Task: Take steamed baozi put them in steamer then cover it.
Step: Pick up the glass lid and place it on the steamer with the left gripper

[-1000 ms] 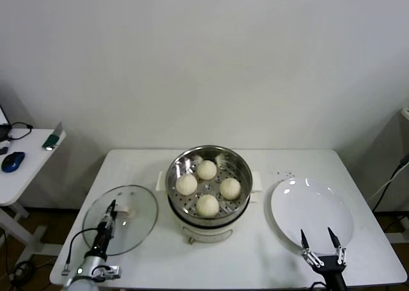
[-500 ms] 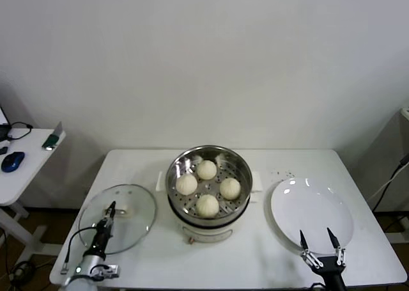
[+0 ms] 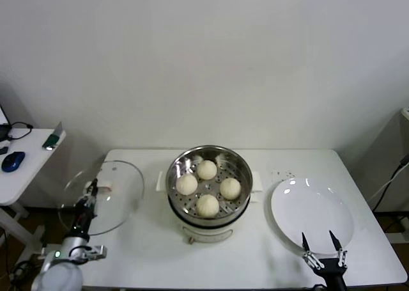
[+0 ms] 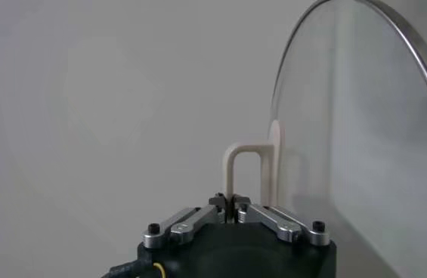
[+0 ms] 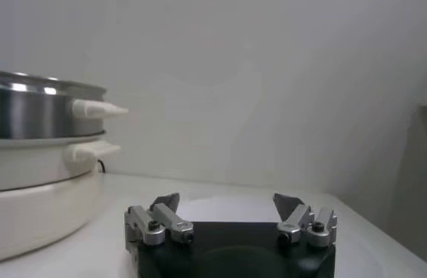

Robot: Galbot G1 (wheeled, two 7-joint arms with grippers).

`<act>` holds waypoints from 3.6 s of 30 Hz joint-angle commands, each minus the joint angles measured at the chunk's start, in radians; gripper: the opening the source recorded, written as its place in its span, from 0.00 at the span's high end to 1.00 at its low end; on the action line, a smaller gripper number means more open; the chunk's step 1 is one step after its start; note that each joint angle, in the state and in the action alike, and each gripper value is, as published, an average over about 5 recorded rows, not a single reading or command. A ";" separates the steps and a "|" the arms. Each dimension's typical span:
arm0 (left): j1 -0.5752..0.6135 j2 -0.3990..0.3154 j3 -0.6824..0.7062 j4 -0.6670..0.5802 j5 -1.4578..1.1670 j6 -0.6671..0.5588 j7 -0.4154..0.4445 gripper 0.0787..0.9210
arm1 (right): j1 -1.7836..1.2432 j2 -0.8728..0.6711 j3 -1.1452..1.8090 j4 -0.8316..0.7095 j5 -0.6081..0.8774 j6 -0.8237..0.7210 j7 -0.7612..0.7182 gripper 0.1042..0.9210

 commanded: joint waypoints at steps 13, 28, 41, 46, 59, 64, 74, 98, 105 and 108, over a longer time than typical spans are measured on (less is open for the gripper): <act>-0.246 0.023 0.455 -0.429 0.086 0.503 0.437 0.93 | 0.009 -0.004 0.001 0.035 -0.059 -0.054 -0.005 0.12; -0.312 -0.308 0.720 -0.293 0.371 0.525 0.525 0.93 | 0.039 -0.043 -0.013 0.016 -0.027 -0.046 -0.010 0.12; -0.315 -0.460 0.763 -0.160 0.491 0.514 0.490 0.93 | 0.048 -0.067 -0.017 -0.011 0.000 -0.023 -0.005 0.12; -0.301 -0.460 0.759 -0.136 0.498 0.510 0.470 0.93 | 0.050 -0.069 -0.016 -0.014 0.010 -0.019 -0.004 0.12; -0.248 -0.460 0.738 -0.126 0.533 0.496 0.390 0.93 | 0.059 -0.057 -0.019 -0.029 0.009 -0.013 -0.002 0.12; -0.241 -0.460 0.736 -0.110 0.537 0.492 0.380 0.93 | 0.058 -0.058 -0.019 -0.032 0.009 -0.009 -0.002 0.12; -0.239 -0.460 0.726 -0.082 0.539 0.491 0.379 0.93 | 0.056 -0.059 -0.017 -0.032 0.012 -0.002 -0.002 0.12; -0.262 -0.460 0.707 -0.044 0.513 0.491 0.369 0.93 | 0.053 -0.055 -0.014 -0.026 0.017 0.001 -0.006 0.12; -0.246 -0.460 0.726 -0.082 0.509 0.477 0.388 0.93 | 0.051 -0.056 -0.014 -0.023 0.016 -0.003 -0.008 0.12; -0.240 -0.460 0.736 -0.117 0.498 0.477 0.410 0.91 | 0.051 -0.056 -0.014 -0.023 0.016 -0.006 -0.008 0.12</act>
